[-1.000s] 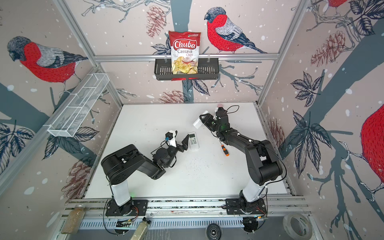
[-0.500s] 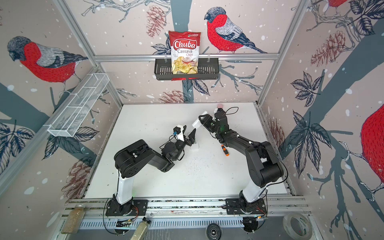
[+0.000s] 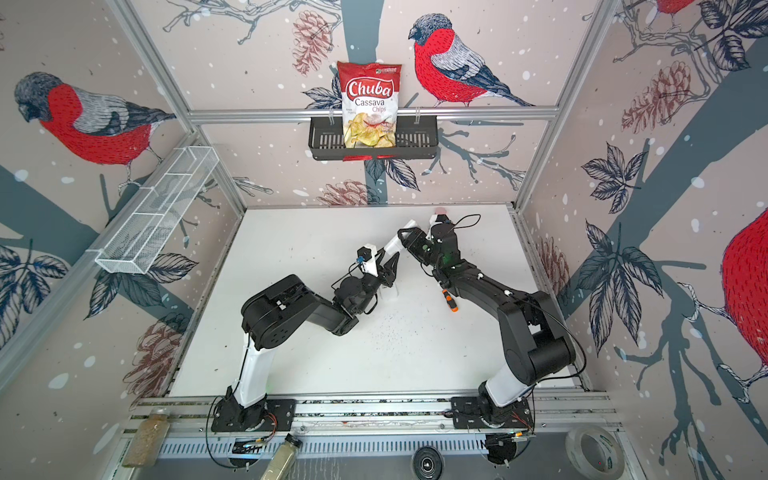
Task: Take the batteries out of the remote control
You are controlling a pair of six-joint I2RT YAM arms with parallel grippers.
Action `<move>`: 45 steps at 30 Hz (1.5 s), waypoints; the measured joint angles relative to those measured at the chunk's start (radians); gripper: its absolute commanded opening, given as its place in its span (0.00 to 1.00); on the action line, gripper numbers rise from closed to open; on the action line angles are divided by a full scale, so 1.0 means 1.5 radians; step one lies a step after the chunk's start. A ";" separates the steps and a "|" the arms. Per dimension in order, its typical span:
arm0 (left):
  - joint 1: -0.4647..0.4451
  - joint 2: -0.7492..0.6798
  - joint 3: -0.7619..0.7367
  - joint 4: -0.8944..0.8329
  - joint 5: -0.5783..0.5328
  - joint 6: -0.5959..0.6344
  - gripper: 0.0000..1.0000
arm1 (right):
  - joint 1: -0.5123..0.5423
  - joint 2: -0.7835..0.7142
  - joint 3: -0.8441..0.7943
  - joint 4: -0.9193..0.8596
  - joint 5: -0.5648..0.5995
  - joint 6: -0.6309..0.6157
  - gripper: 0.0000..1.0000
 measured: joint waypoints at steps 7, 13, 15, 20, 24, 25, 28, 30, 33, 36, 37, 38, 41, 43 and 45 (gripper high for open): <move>0.006 -0.002 0.005 -0.010 0.000 -0.007 0.39 | 0.006 0.003 0.000 -0.012 0.002 0.000 0.30; 0.010 -0.005 -0.004 -0.010 0.002 -0.009 0.32 | 0.007 0.017 0.010 -0.016 0.002 -0.001 0.29; 0.011 -0.005 -0.006 -0.010 0.003 -0.010 0.32 | 0.007 0.023 0.020 -0.020 -0.002 -0.005 0.28; 0.012 -0.005 -0.010 -0.010 0.018 -0.010 0.30 | -0.005 0.029 0.036 -0.034 -0.019 -0.018 0.26; 0.012 -0.005 -0.012 -0.010 0.028 -0.010 0.26 | -0.019 0.034 0.039 -0.045 -0.033 -0.020 0.25; 0.012 -0.005 -0.012 -0.010 0.028 -0.010 0.25 | -0.021 0.035 0.040 -0.047 -0.035 -0.020 0.25; 0.012 -0.005 -0.011 -0.010 0.030 -0.011 0.28 | -0.023 0.037 0.042 -0.048 -0.042 -0.024 0.25; 0.012 -0.005 -0.010 -0.011 0.032 -0.010 0.39 | -0.024 0.037 0.043 -0.049 -0.046 -0.028 0.25; 0.012 -0.005 -0.007 -0.012 0.036 -0.018 0.47 | -0.023 0.037 0.043 -0.049 -0.051 -0.032 0.25; 0.012 -0.003 0.000 -0.012 0.044 -0.022 0.44 | -0.020 0.037 0.043 -0.049 -0.052 -0.032 0.25; 0.012 -0.001 0.006 -0.015 0.049 -0.022 0.42 | -0.018 0.038 0.043 -0.049 -0.052 -0.032 0.25; 0.012 0.002 0.013 -0.019 0.048 -0.022 0.41 | -0.017 0.038 0.043 -0.049 -0.052 -0.032 0.25; 0.014 0.007 0.028 -0.032 0.047 -0.024 0.34 | -0.016 0.038 0.044 -0.049 -0.052 -0.033 0.25; 0.017 0.011 0.032 -0.034 0.047 -0.028 0.28 | -0.015 0.038 0.044 -0.050 -0.052 -0.035 0.25; 0.019 0.013 0.035 -0.035 0.052 -0.039 0.26 | -0.016 0.038 0.044 -0.049 -0.049 -0.035 0.25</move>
